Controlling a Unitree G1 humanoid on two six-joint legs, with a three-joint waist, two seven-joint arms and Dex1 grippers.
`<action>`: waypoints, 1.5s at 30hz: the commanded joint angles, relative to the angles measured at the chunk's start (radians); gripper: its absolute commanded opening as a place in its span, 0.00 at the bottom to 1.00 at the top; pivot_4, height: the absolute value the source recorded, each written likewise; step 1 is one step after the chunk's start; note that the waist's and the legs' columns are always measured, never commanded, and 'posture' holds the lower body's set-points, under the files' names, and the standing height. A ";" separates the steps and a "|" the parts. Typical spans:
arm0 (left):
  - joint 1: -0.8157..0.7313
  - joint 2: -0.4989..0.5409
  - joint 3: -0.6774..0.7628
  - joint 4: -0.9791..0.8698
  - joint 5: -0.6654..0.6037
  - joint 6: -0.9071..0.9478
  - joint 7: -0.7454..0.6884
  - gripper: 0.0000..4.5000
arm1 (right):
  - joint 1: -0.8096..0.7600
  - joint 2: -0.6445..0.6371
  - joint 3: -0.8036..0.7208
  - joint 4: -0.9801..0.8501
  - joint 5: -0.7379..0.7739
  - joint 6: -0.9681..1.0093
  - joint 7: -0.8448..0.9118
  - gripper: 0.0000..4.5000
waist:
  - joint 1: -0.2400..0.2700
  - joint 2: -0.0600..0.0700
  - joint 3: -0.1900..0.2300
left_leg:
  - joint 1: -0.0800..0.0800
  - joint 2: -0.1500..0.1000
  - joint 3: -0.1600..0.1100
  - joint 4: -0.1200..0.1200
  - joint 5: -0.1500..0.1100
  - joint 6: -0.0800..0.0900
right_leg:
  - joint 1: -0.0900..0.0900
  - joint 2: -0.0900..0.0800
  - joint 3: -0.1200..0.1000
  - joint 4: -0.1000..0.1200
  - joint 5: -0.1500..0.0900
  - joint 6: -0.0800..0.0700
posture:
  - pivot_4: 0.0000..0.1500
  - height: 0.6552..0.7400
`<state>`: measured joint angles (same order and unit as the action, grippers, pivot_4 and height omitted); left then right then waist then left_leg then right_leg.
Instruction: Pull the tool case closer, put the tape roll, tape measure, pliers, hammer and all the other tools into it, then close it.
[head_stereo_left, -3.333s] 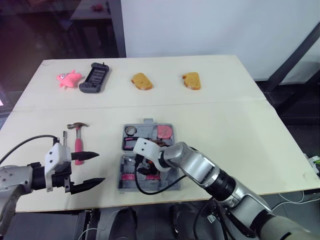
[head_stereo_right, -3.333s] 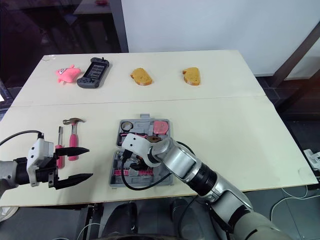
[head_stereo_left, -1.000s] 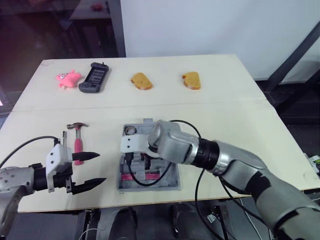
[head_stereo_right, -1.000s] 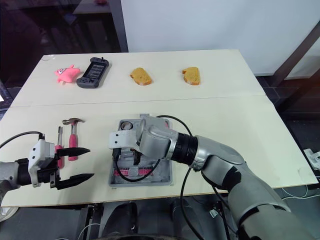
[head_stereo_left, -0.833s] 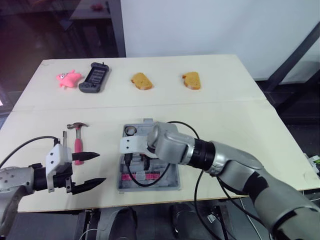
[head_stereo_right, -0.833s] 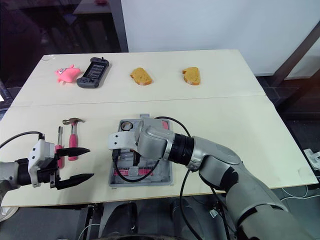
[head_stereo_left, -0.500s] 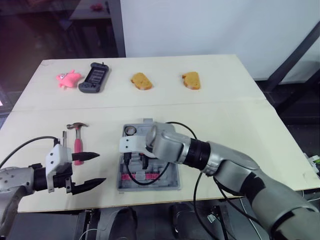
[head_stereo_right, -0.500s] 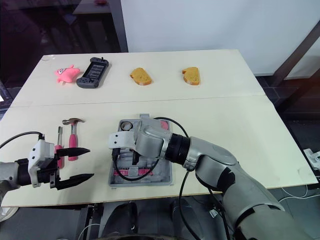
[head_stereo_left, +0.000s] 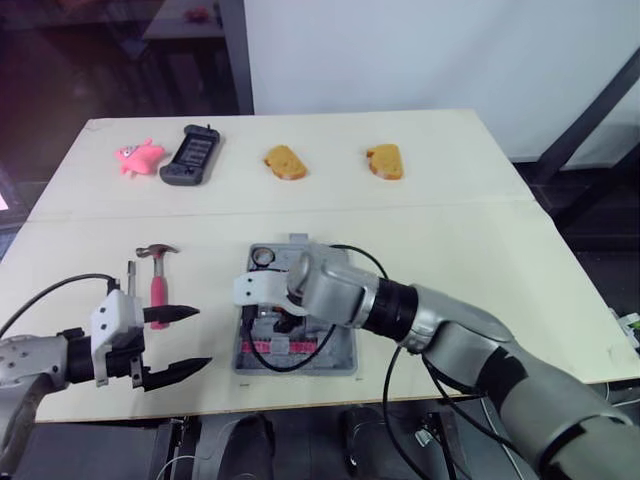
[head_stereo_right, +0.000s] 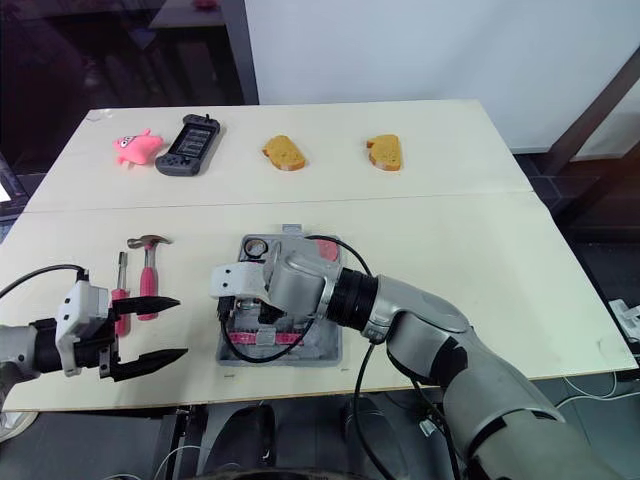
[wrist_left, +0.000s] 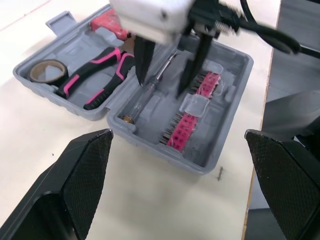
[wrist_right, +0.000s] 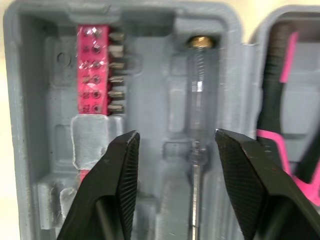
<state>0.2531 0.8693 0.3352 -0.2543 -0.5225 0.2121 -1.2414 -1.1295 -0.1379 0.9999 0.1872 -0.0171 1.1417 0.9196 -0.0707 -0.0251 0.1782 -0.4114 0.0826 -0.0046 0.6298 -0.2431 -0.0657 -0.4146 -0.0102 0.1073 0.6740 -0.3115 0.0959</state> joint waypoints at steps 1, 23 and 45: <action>0.000 0.004 0.013 -0.009 -0.007 -0.010 -0.008 1.00 | -0.017 -0.012 -0.070 -0.058 0.005 0.008 -0.007 0.57 | 0.000 0.000 0.000 | 0.000 0.000 0.000 0.000 0.000 0.000 | 0.000 0.000 0.000 0.000 0.000 0.000 | 1.00 1.00; -0.010 0.011 0.012 -0.007 -0.008 -0.002 -0.009 1.00 | 0.115 -0.043 -0.149 -0.129 0.048 -0.012 -0.053 0.01 | -0.001 0.000 0.000 | 0.000 0.000 0.000 -0.001 0.000 0.000 | 0.000 0.000 0.000 0.000 0.000 0.000 | 1.00 1.00; -0.008 0.012 0.015 -0.024 -0.010 0.009 -0.002 1.00 | 0.186 -0.019 -0.172 -0.025 0.044 -0.061 -0.052 0.01 | -0.001 0.000 0.000 | 0.001 0.000 0.000 0.000 0.000 0.000 | 0.000 0.000 0.000 0.000 0.000 0.000 | 1.00 1.00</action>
<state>0.2434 0.8706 0.3353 -0.2561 -0.5228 0.2197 -1.2397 -0.9480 -0.1651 0.8527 0.1933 0.0127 1.0677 0.8599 -0.0721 -0.0254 0.1780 -0.4108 0.0827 -0.0049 0.6293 -0.2431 -0.0657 -0.4141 -0.0099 0.1073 0.6741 -0.3114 0.0962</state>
